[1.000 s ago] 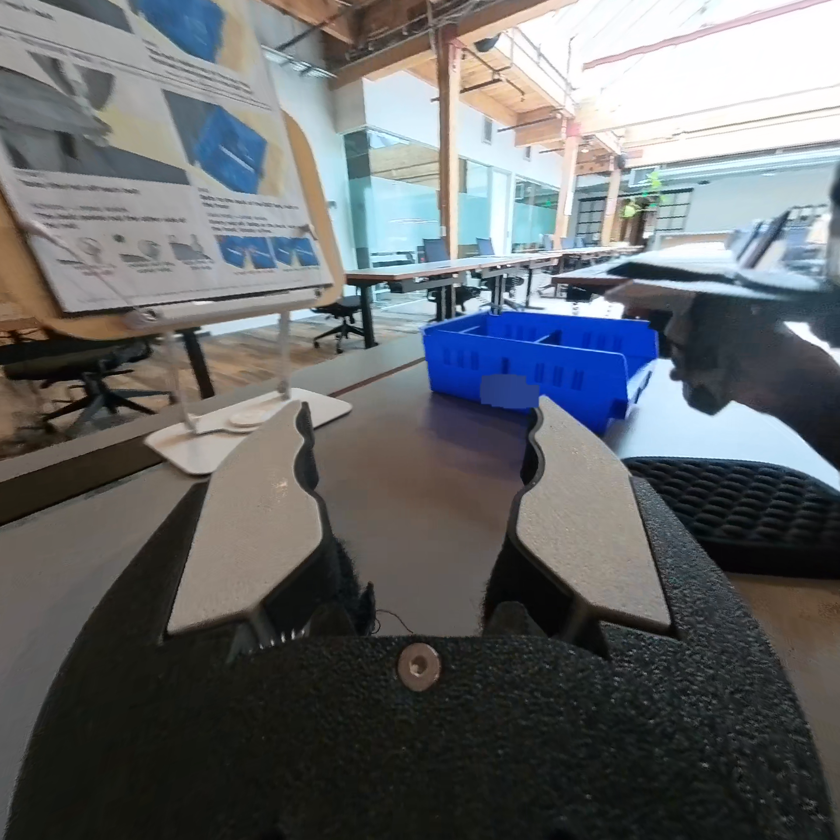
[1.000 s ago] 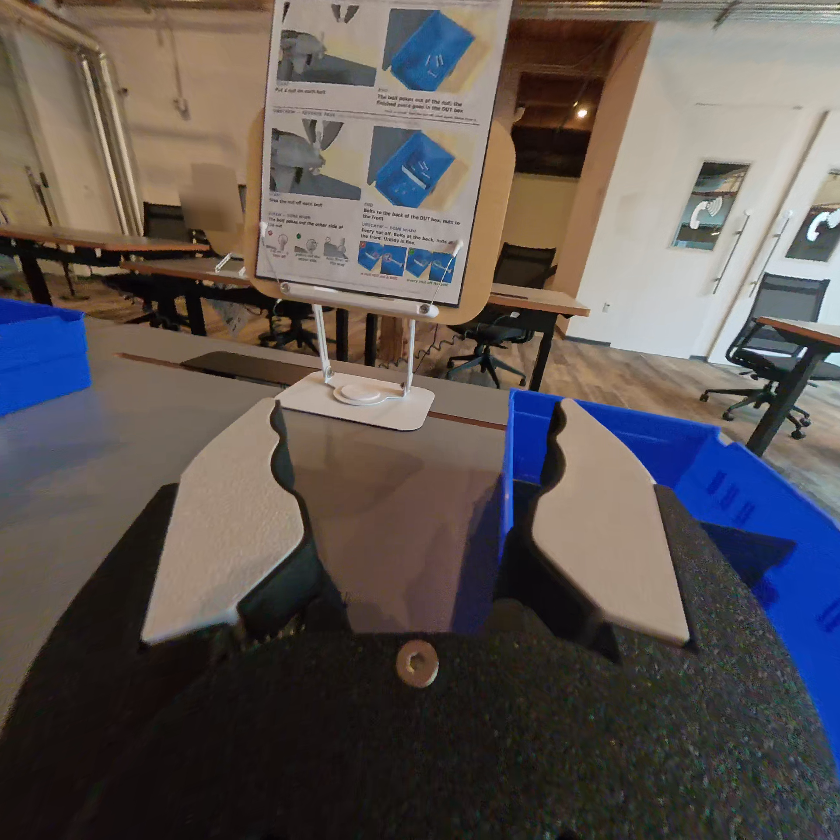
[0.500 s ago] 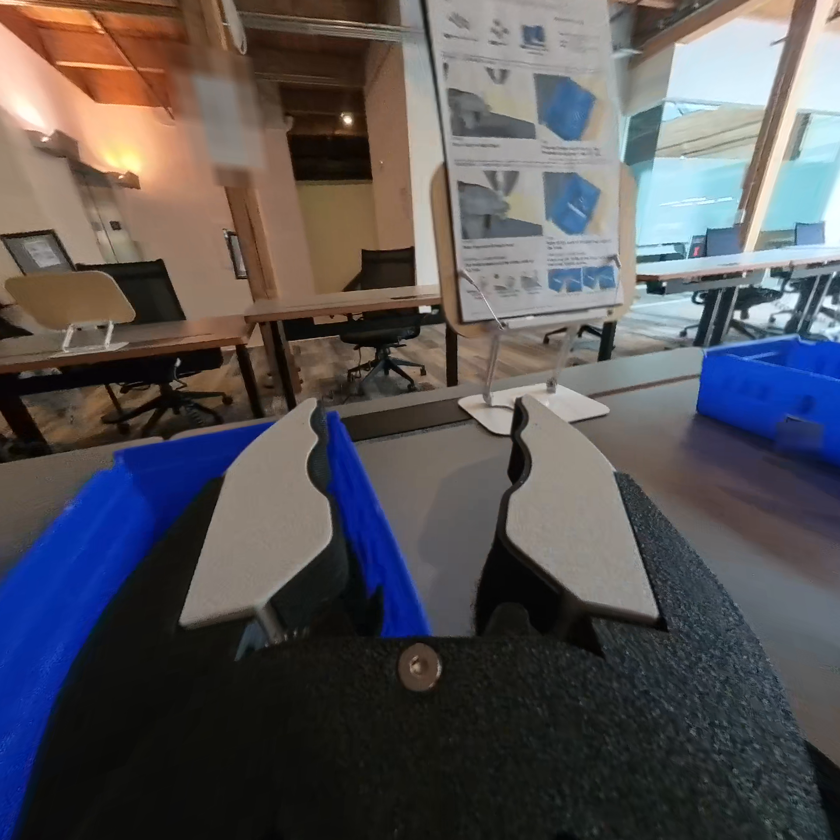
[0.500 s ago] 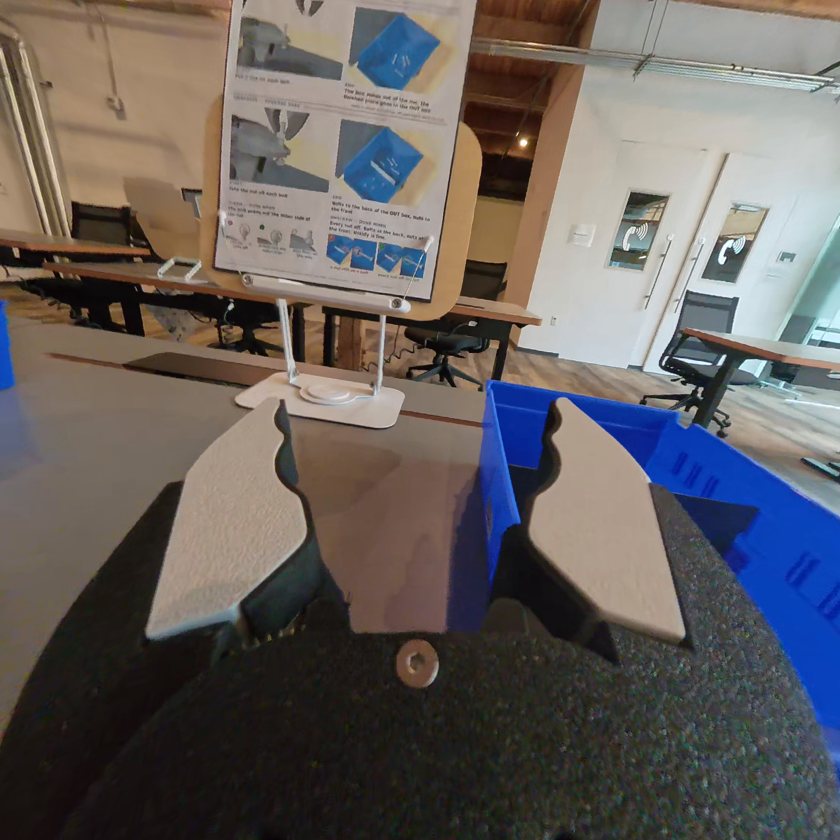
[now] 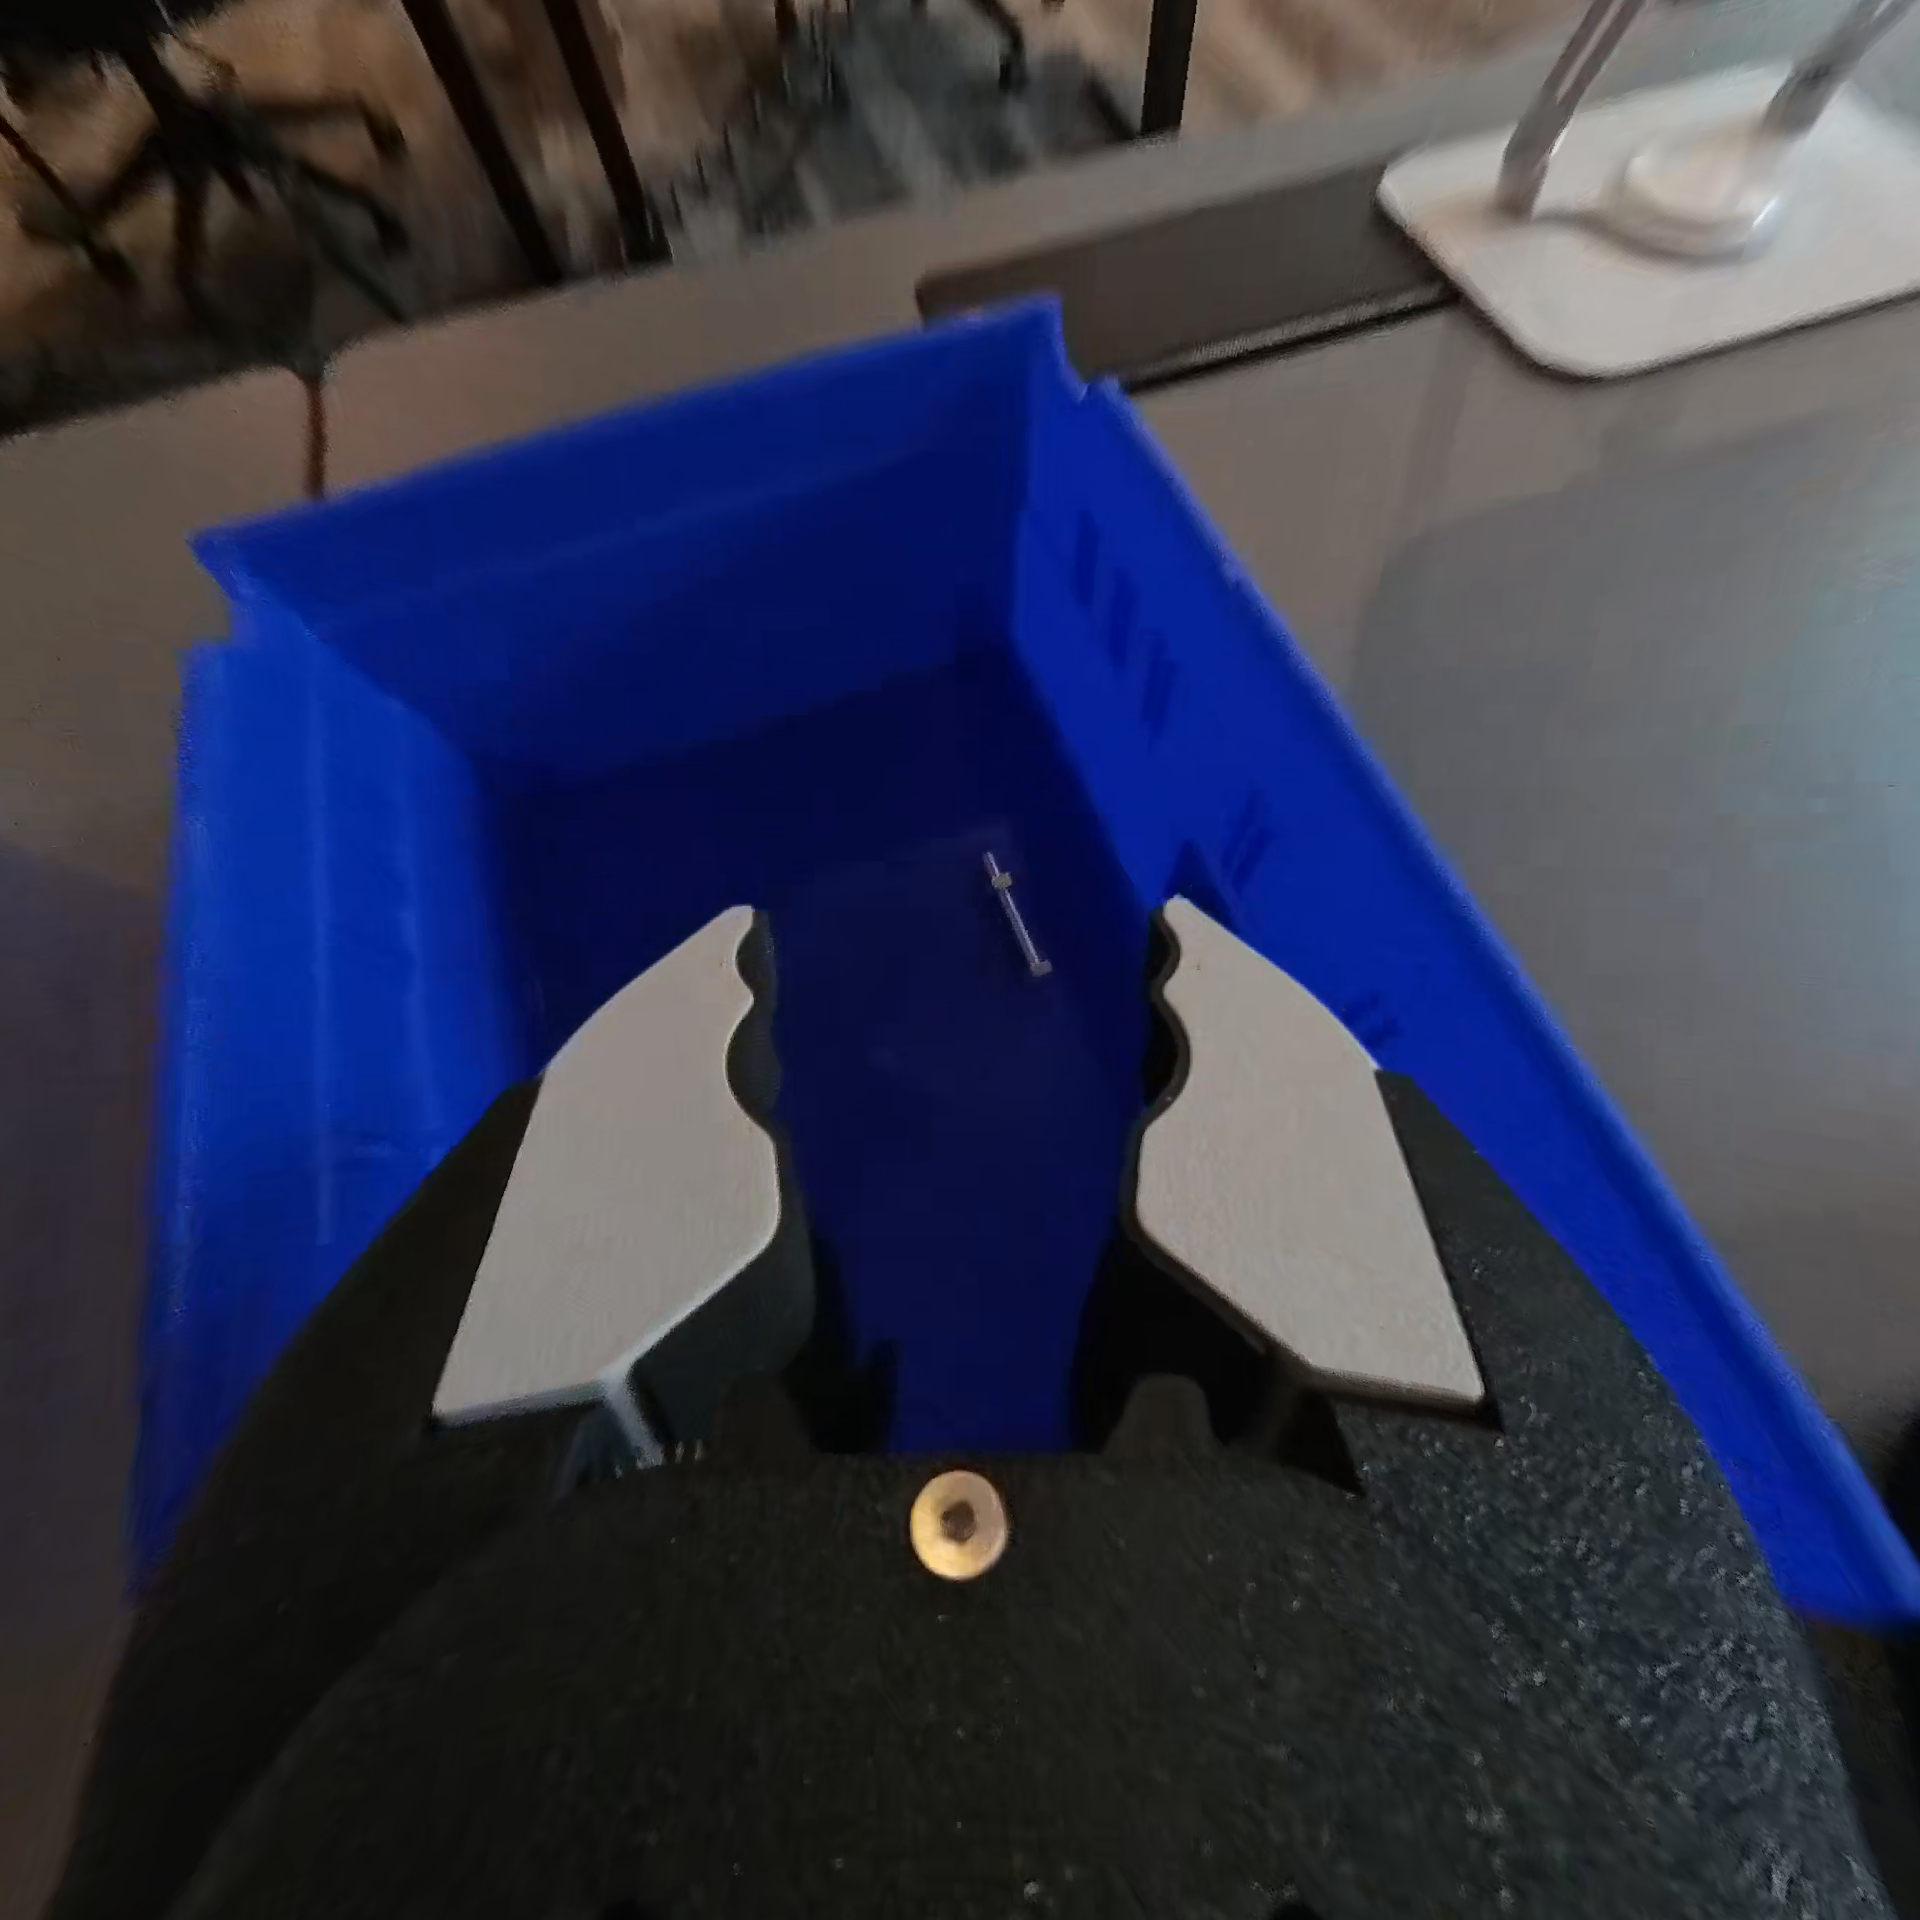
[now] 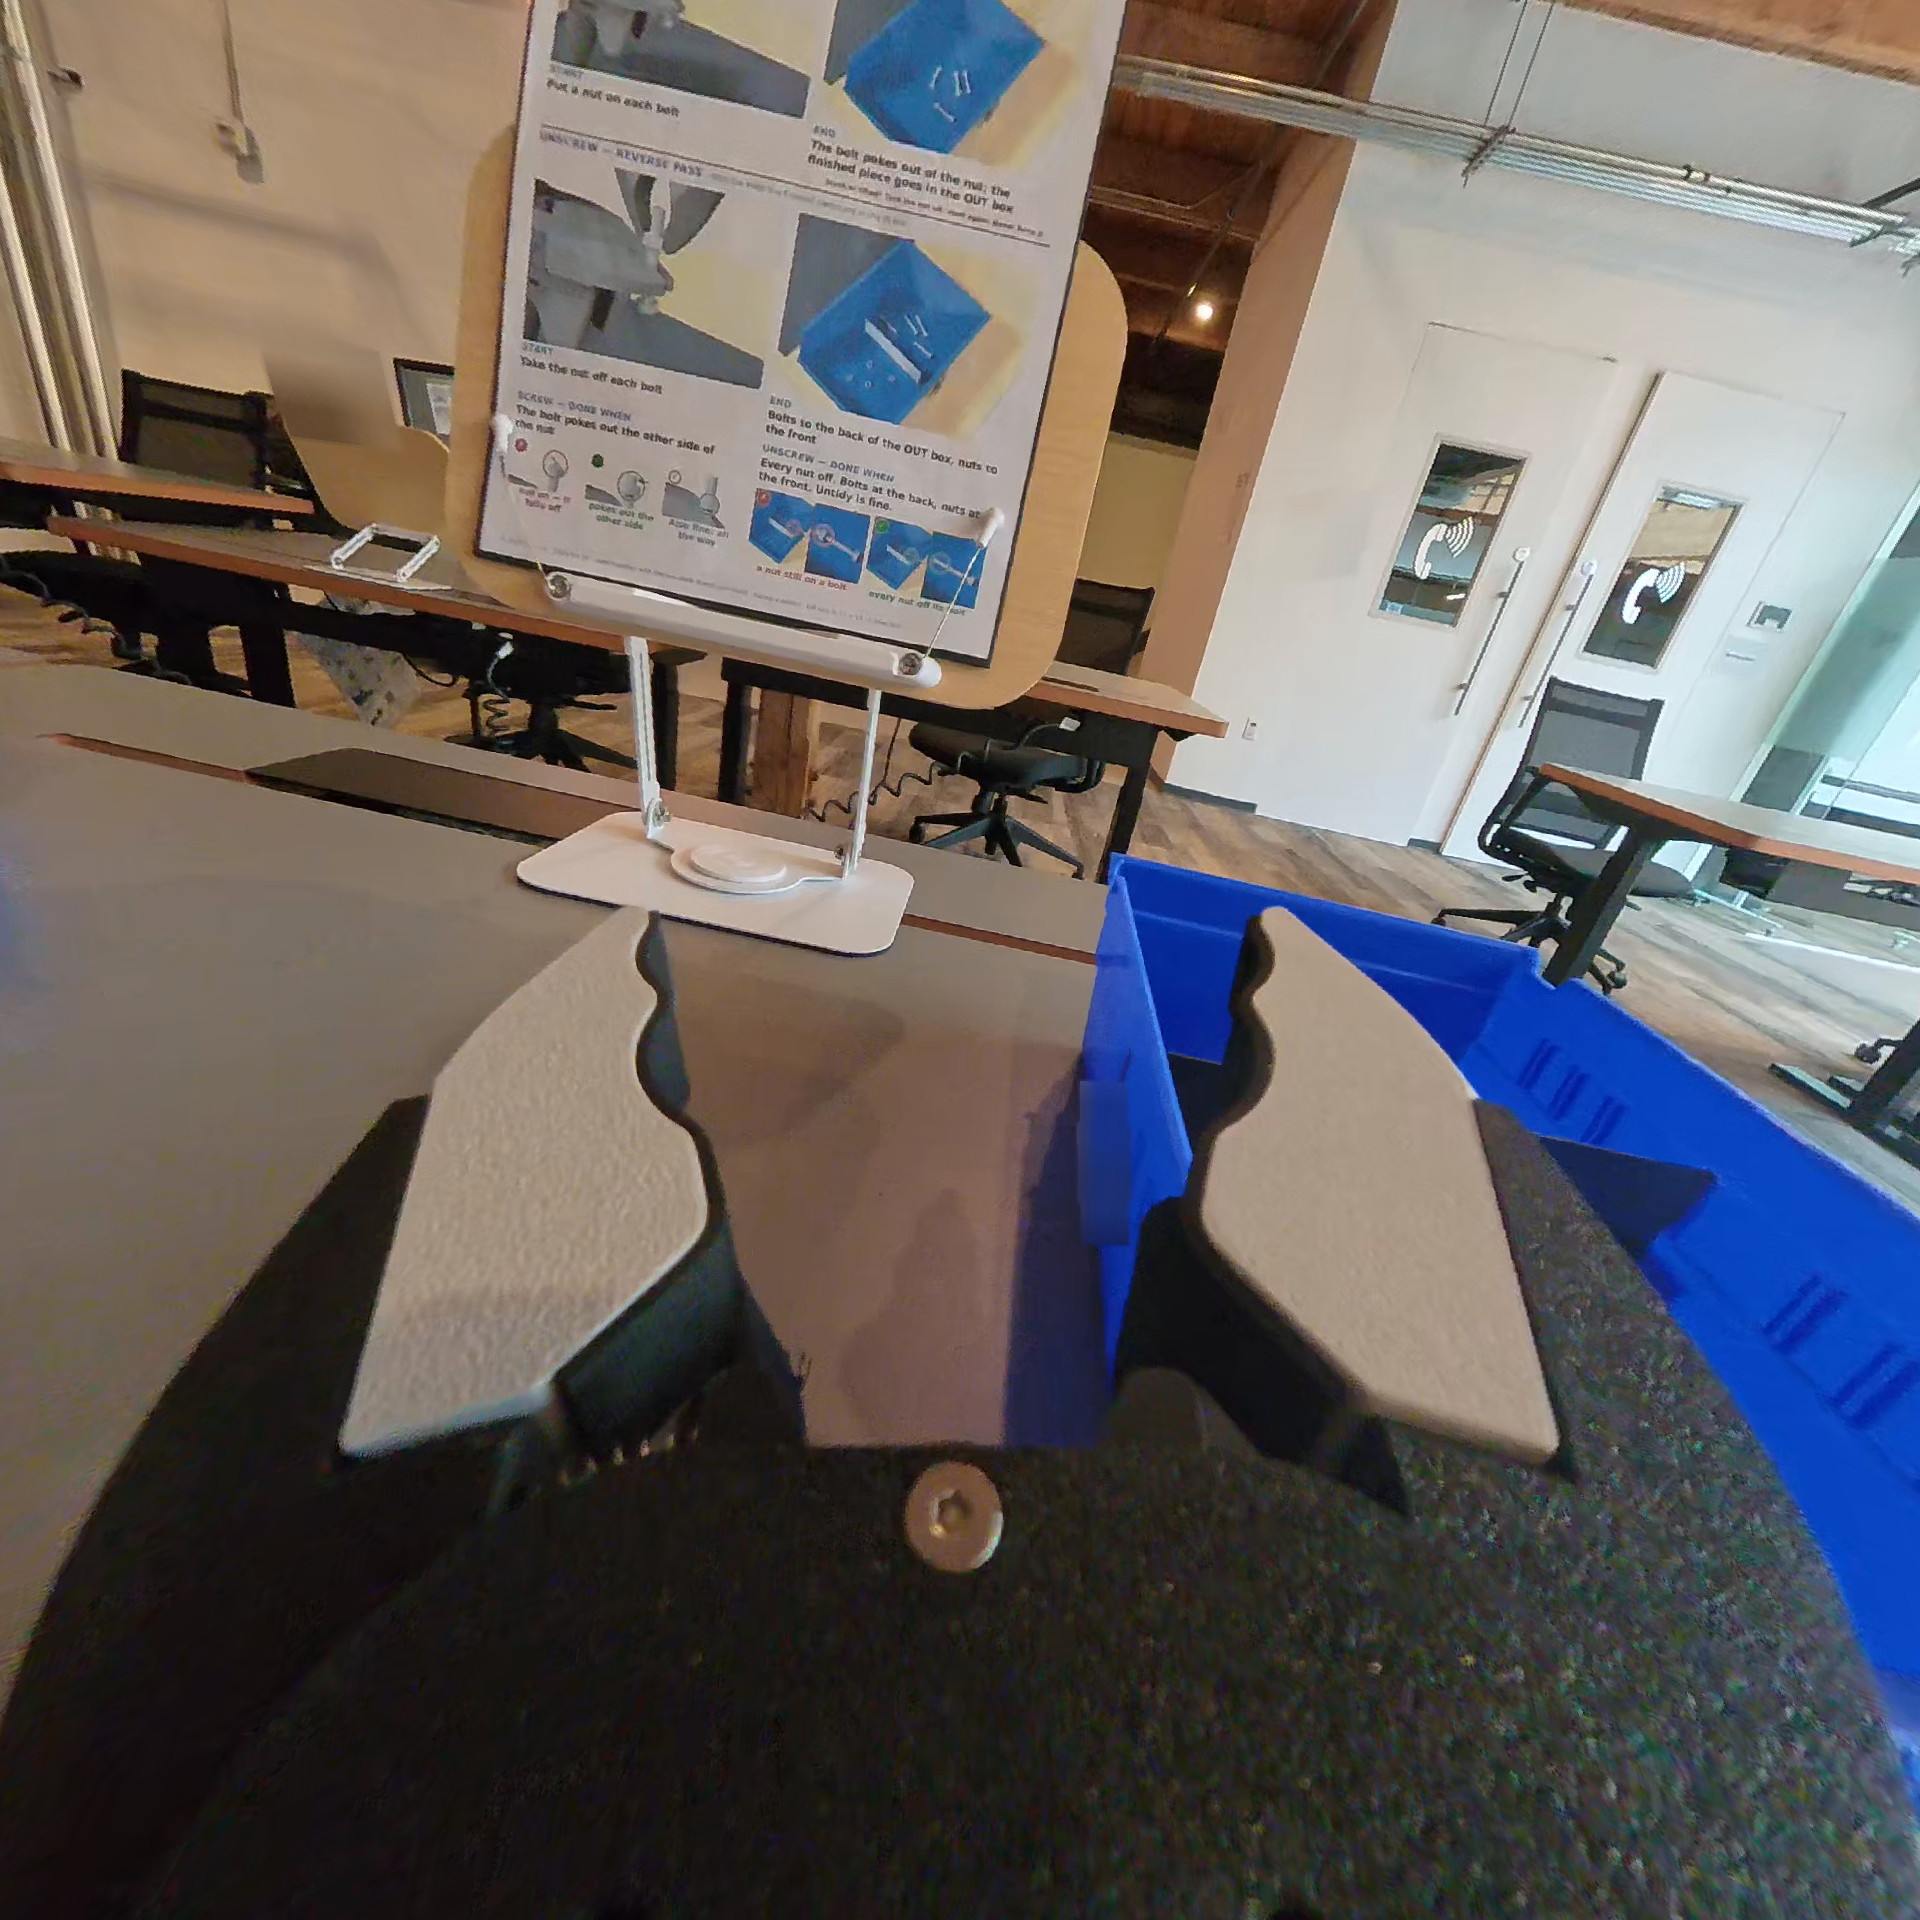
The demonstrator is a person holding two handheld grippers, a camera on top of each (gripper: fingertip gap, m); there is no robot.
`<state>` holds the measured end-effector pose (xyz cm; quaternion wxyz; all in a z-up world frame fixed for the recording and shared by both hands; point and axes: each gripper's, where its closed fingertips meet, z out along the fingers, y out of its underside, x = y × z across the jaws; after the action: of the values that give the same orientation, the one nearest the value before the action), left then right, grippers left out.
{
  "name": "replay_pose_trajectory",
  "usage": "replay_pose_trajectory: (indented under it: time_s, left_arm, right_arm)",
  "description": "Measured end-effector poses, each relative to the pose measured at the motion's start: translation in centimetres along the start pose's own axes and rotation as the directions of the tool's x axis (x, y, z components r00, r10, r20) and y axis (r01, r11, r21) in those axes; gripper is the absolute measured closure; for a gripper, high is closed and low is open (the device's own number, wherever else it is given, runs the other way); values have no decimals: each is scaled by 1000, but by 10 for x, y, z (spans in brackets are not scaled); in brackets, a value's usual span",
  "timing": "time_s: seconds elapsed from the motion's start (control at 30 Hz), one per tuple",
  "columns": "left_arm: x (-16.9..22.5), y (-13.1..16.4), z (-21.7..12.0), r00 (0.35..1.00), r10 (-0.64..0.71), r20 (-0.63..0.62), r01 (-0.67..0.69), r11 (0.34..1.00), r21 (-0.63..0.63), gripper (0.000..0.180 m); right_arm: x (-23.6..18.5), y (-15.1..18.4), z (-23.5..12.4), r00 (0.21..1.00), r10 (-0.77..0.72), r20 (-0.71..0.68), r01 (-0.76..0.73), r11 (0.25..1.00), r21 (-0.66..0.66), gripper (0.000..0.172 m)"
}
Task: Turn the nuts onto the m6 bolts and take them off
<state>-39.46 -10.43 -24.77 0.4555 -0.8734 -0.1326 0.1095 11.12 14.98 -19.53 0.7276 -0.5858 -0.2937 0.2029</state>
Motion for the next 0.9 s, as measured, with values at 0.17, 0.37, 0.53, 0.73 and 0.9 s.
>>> replay_pose_trajectory:
  time_s: [0.17, 0.37, 0.53, 0.73, 0.9]
  left_arm:
    - [5, 22, 46, 1000, 23, -7, -24, 989, -148, 116]
    - [11, 50, 74, 1000, -3, -29, -6, 949, -314, 117]
    - [10, 57, 84, 999, -33, -24, 23, 943, -333, 120]
    - [13, 56, 85, 1000, 20, -20, -25, 950, -313, 174]
    - [12, 57, 82, 1000, 25, -3, -25, 953, -302, 176]
  right_arm:
    - [-4, 1, 1, 998, -57, -2, 57, 998, -10, 70]
    - [-3, 2, 1, 999, -54, 0, 54, 998, -12, 71]
    - [-1, 4, 1, 999, -44, -2, 44, 999, -15, 71]
    - [-1, 4, 1, 998, -56, -5, 56, 998, -16, 71]
    - [-1, 3, 0, 999, -43, 1, 43, 999, -10, 72]
